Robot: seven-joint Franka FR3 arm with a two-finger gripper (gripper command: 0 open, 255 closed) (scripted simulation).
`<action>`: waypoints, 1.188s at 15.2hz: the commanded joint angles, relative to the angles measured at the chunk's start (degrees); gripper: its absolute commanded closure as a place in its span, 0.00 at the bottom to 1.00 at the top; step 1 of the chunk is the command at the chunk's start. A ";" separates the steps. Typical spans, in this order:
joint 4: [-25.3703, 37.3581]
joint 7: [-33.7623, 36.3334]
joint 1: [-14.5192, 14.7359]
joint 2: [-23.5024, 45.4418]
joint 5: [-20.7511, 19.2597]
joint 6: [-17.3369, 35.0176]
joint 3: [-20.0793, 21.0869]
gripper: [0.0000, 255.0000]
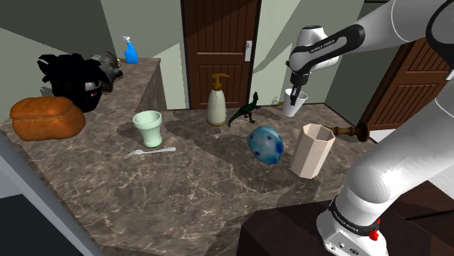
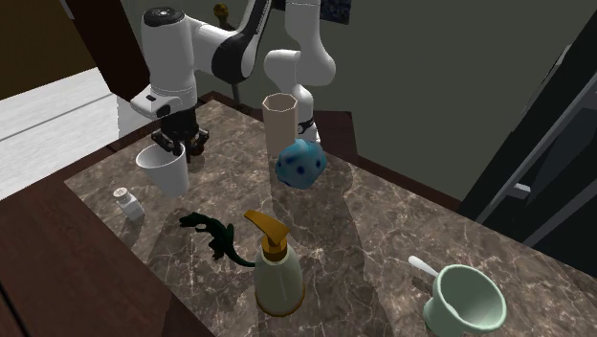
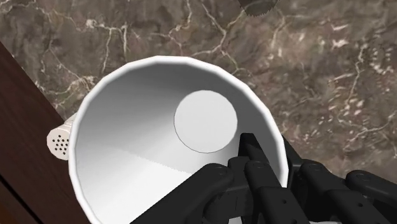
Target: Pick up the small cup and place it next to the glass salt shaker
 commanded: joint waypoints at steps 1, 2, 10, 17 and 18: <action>-0.83 0.12 -0.03 0.75 -0.04 1.63 -0.16 1.00; -1.28 0.20 -0.05 1.13 -0.07 2.45 -0.24 1.00; -2.89 0.47 -0.13 2.74 -0.16 5.64 -0.52 1.00; -2.89 0.47 -0.13 2.74 -0.16 5.64 -0.52 0.00; -2.89 0.47 -0.13 2.74 -0.16 5.64 -0.52 0.00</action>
